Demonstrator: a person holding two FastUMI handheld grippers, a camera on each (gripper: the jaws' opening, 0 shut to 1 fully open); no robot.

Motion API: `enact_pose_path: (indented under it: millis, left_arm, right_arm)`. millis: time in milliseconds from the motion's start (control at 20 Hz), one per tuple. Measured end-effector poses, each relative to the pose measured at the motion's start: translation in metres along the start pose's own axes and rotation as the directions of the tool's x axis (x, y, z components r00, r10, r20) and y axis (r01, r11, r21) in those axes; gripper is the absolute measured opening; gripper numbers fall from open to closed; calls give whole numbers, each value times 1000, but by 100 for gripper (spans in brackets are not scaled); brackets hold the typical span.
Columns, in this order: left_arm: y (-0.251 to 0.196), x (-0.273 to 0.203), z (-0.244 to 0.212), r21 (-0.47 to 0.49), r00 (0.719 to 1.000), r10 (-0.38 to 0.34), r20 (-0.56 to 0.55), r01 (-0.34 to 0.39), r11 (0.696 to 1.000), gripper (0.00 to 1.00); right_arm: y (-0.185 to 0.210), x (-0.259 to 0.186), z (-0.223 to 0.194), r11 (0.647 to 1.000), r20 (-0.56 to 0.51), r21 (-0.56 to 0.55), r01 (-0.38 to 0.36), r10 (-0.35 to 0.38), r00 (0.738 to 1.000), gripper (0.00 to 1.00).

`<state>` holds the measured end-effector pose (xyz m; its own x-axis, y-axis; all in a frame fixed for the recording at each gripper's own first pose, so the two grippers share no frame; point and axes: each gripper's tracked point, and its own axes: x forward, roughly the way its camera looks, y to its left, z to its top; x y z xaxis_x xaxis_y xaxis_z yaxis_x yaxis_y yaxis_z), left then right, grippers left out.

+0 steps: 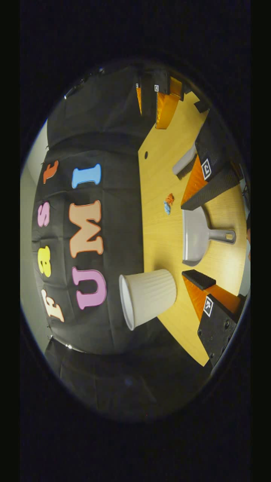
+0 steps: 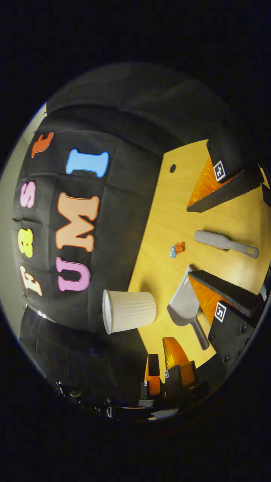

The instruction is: Pick up the small broom and dustpan from the desktop, sweep the trash into the dustpan with the broom, and then empty the trash into the garbage bin.

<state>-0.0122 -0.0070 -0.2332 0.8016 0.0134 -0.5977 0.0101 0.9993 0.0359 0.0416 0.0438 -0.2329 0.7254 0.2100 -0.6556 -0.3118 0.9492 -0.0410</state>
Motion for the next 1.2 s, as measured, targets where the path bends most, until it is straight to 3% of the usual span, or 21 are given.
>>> enact_pose_path:
  millis: [300, 450, 650, 750, 800, 850, 900, 950, 1000, 1050, 1200]
  left_arm:
    - [-8, 36, -84, -24, 960, -45, -275, 40, 999, 97]
    - [-5, 41, -117, -23, 921, -58, -385, 53, 998, 97]
    - [-4, 54, -139, -13, 890, -83, -449, 86, 996, 95]
    - [-5, 60, -146, -19, 874, -107, -475, 112, 994, 87]
    - [-3, 62, -151, -21, 866, -109, -487, 114, 993, 82]
    - [-5, 64, -155, -30, 858, -126, -498, 128, 991, 68]
    - [-2, 64, -159, -36, 851, -130, -509, 130, 991, 62]
    - [-2, 64, -160, -36, 848, -134, -512, 135, 990, 51]
    - [-2, 64, -160, -37, 847, -139, -513, 140, 990, 46]
    - [1, 66, -160, -25, 851, -136, -507, 143, 989, 33]
    - [7, 68, -160, 25, 842, -134, -522, 172, 985, 31]
  right_arm:
    - [4, 45, -57, 1000, -212, -14, -8, 5, 977, 100]
    - [4, 59, -96, 999, -362, -29, -21, 9, 932, 100]
    - [0, 73, -131, 1000, -501, -8, 1, -5, 865, 98]
    - [-3, 79, -138, 1000, -539, -3, 15, -14, 842, 91]
    - [-4, 82, -141, 1000, -551, -7, 21, -21, 834, 82]
    - [-5, 84, -145, 1000, -566, -17, 23, -28, 824, 72]
    - [-6, 84, -148, 999, -579, -30, 26, -39, 814, 58]
    - [-8, 87, -149, 999, -587, -42, 30, -49, 808, 52]
    - [-7, 89, -151, 998, -585, -50, 31, -55, 809, 38]
    - [-8, 91, -150, 997, -581, -65, 34, -66, 811, 31]
    - [-9, 89, -147, 997, -576, -66, 40, -71, 814, 22]
